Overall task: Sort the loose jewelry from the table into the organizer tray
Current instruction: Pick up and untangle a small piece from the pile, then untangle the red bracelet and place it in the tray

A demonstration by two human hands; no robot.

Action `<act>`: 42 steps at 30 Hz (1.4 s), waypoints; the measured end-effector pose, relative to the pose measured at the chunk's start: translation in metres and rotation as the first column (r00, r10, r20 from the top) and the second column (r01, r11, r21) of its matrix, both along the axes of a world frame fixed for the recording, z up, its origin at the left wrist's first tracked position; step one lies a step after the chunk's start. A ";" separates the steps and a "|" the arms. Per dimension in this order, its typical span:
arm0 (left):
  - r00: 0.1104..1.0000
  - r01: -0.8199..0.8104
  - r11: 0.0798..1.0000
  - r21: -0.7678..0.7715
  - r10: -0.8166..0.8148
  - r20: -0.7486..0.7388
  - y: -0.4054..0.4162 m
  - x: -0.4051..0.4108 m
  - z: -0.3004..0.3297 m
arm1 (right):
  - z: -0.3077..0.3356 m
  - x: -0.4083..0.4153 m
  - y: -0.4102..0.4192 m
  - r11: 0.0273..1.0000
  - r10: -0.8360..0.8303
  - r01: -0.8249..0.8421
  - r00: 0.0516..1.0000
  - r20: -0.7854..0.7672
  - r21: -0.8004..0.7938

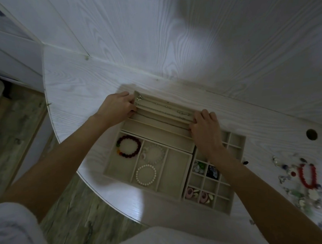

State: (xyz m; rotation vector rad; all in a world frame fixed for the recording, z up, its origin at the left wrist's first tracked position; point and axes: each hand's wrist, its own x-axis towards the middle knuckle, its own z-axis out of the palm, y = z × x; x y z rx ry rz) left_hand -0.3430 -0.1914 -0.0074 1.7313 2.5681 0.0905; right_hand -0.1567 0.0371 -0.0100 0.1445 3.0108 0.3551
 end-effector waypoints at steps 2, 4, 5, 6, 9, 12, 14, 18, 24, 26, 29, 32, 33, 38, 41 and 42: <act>1.000 0.000 1.000 -0.007 0.000 -0.010 0.000 0.001 0.001 | 0.000 0.000 -0.002 1.000 0.010 -0.010 1.000 0.001 0.009; 1.000 -0.006 1.000 -0.018 0.005 -0.022 -0.001 0.002 0.002 | 0.000 -0.001 -0.002 1.000 0.012 -0.012 1.000 0.003 0.007; 1.000 -0.013 1.000 -0.017 0.012 -0.027 -0.001 0.002 0.003 | 0.000 -0.001 -0.002 1.000 0.012 -0.012 1.000 -0.004 0.004; 0.999 -0.022 1.000 -0.012 0.021 -0.032 -0.001 0.003 0.003 | 0.001 -0.001 -0.002 1.000 0.011 -0.011 1.000 -0.006 0.003; 0.999 -0.039 0.999 0.010 0.039 -0.038 -0.002 0.004 0.004 | 0.003 0.001 -0.001 1.000 0.006 -0.006 1.000 0.006 -0.013; 0.999 -0.031 0.998 0.051 0.033 -0.033 -0.004 0.006 0.004 | 0.004 0.004 0.000 0.998 0.013 -0.013 1.000 0.007 -0.060; 0.999 -0.035 0.993 0.116 0.039 -0.035 -0.006 0.010 0.007 | 0.008 0.008 0.002 0.992 0.022 -0.029 0.998 -0.059 -0.124; 0.998 -0.030 0.929 0.369 0.050 -0.045 0.005 0.042 0.016 | 0.025 0.040 0.015 0.928 -0.068 -0.063 0.941 -0.331 -0.367; 0.974 -0.164 0.805 0.571 0.041 0.222 0.078 0.170 0.021 | 0.039 0.172 0.068 0.871 -0.316 0.178 0.917 -0.243 -0.459; 0.944 -0.215 0.817 0.534 0.035 0.328 0.106 0.213 0.020 | 0.033 0.218 0.085 0.802 -0.436 0.346 0.896 -0.082 -0.487; 0.912 -0.189 0.884 0.428 -0.004 0.410 0.145 0.271 0.013 | 0.022 0.267 0.094 0.686 -0.513 0.502 0.847 0.140 -0.527; 0.933 -0.062 0.962 0.266 -0.039 0.359 0.175 0.315 0.002 | 0.011 0.298 0.090 0.626 -0.514 0.535 0.830 0.216 -0.567; 0.942 -0.032 0.979 0.202 -0.038 0.332 0.183 0.326 0.001 | 0.008 0.307 0.087 0.617 -0.510 0.533 0.831 0.222 -0.578; 0.995 0.011 0.996 -0.093 -0.001 0.100 0.199 0.343 -0.006 | -0.014 0.330 0.088 0.660 -0.395 0.456 0.887 0.241 -0.597; 1.000 0.025 0.986 -0.164 -0.024 0.008 0.199 0.343 -0.006 | -0.025 0.343 0.108 0.661 -0.410 0.357 0.909 0.080 -0.660; 0.999 0.032 0.987 -0.155 -0.035 -0.018 0.200 0.344 -0.008 | -0.027 0.349 0.118 0.665 -0.440 0.332 0.898 0.008 -0.668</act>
